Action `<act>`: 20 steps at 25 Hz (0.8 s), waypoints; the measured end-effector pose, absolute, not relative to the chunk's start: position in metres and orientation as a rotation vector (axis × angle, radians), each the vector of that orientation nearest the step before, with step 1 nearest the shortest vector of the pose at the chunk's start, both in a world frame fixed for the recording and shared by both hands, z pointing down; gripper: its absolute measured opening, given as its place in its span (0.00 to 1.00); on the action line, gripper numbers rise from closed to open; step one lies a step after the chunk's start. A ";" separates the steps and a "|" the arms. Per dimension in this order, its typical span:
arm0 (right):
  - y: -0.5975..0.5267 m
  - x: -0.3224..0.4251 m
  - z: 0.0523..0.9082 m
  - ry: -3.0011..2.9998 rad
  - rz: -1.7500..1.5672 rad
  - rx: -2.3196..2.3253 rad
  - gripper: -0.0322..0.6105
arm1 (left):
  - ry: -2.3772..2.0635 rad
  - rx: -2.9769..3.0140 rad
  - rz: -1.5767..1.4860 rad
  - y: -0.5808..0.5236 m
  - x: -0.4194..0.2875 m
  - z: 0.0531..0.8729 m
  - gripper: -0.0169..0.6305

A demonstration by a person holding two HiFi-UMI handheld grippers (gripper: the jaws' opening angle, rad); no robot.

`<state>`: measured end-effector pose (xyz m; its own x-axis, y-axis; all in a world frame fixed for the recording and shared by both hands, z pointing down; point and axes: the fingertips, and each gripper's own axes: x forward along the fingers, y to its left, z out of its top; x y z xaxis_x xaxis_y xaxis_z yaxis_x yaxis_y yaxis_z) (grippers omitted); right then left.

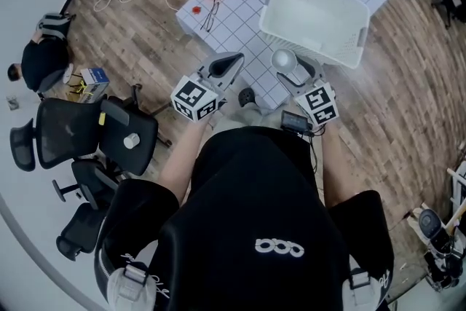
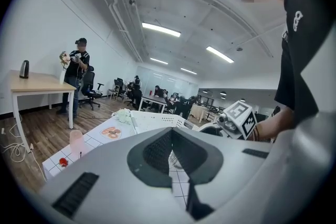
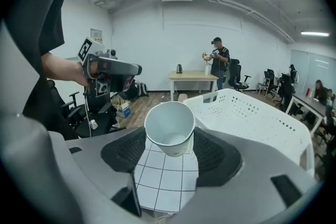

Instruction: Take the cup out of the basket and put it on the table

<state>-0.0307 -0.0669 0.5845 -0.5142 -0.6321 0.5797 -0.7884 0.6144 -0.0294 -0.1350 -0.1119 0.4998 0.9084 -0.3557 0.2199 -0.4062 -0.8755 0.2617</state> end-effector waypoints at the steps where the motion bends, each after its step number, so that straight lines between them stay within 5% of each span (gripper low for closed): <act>1: -0.065 -0.030 0.597 -2.307 0.408 1.113 0.50 | -0.562 2.768 0.241 -0.111 -0.135 0.501 0.04; 20: -0.044 -0.037 0.758 -2.179 0.607 1.044 0.50 | -0.492 2.757 0.301 -0.106 -0.124 0.515 0.04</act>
<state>-0.0367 -0.0436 0.7582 -0.4806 -0.5112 0.7126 -0.8058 0.5780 -0.1288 -0.1235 -0.1056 0.5147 0.9184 -0.2988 0.2593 -0.3670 -0.8884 0.2758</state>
